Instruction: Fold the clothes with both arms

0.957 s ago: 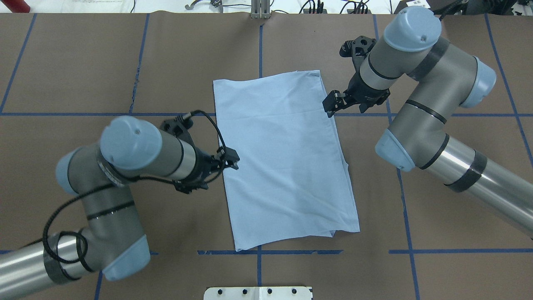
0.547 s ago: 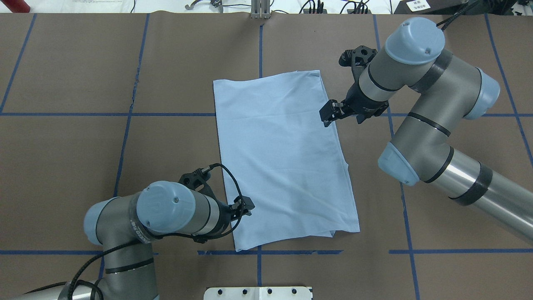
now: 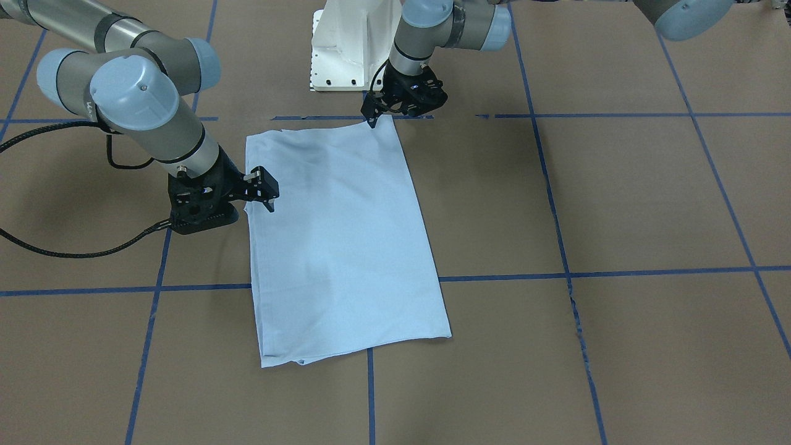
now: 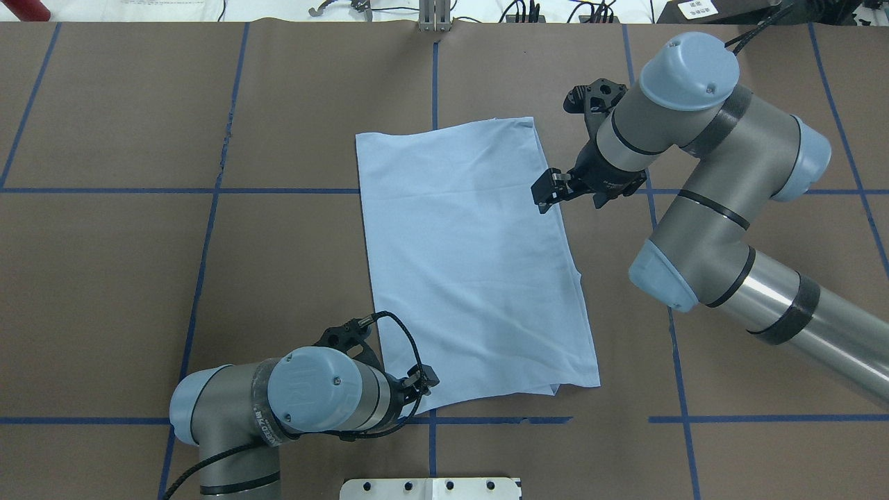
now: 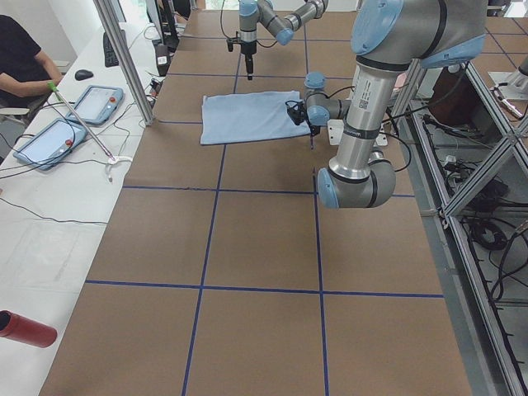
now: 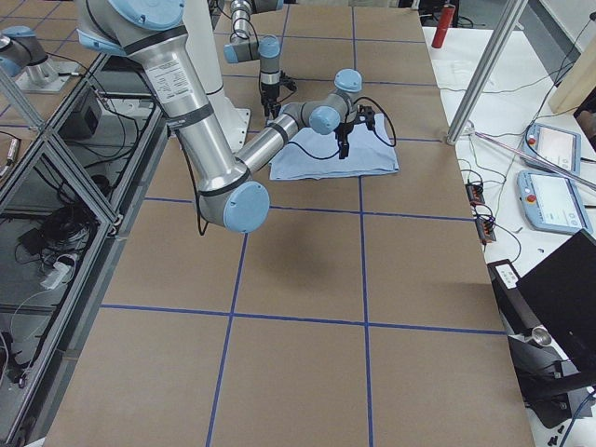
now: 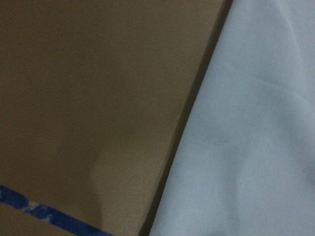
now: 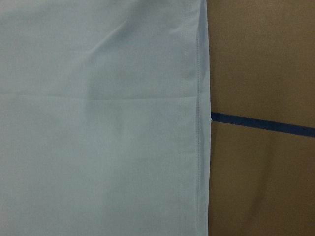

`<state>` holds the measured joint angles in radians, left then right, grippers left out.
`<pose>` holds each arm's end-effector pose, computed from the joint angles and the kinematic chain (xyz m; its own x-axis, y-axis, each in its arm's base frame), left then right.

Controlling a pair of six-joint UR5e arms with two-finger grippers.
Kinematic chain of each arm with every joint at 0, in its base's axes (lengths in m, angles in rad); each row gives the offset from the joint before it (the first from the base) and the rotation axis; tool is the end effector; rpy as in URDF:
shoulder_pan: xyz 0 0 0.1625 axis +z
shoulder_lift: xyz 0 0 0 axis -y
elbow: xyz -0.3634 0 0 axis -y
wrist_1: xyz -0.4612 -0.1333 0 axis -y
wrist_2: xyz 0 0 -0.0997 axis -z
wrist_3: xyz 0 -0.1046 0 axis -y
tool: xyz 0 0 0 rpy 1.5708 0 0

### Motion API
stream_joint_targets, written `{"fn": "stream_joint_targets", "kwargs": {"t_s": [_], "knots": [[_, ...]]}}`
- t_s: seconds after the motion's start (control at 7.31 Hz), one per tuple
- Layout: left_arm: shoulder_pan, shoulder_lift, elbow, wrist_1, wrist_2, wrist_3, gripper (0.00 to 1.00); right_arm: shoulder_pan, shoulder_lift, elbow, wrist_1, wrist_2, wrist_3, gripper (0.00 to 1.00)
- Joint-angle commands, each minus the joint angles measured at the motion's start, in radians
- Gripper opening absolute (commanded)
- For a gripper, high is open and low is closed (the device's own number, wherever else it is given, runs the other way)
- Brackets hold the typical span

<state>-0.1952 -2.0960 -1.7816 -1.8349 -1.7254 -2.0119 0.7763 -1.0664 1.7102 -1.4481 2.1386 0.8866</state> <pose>0.6295 -0.2439 0.1392 0.4517 -0.5193 -0.7255 0.2846 0.8545 -0.4345 -0.4294 -0.5297 0.1982 0.6034 -0.1543 0.7824 0.0733 0.9877 0.1382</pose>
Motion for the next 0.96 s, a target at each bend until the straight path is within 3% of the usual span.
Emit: {"fn": "stream_joint_targets", "kwargs": {"t_s": [0.0,0.82], "knots": [[0.002,-0.012,0.005,0.002,0.006,-0.001,0.89,0.000,-0.001,-0.003,0.000,0.000,-0.001,1.00],[0.000,-0.013,0.014,-0.001,0.020,0.001,0.79,0.000,-0.004,-0.006,0.000,0.000,-0.002,1.00]]}}
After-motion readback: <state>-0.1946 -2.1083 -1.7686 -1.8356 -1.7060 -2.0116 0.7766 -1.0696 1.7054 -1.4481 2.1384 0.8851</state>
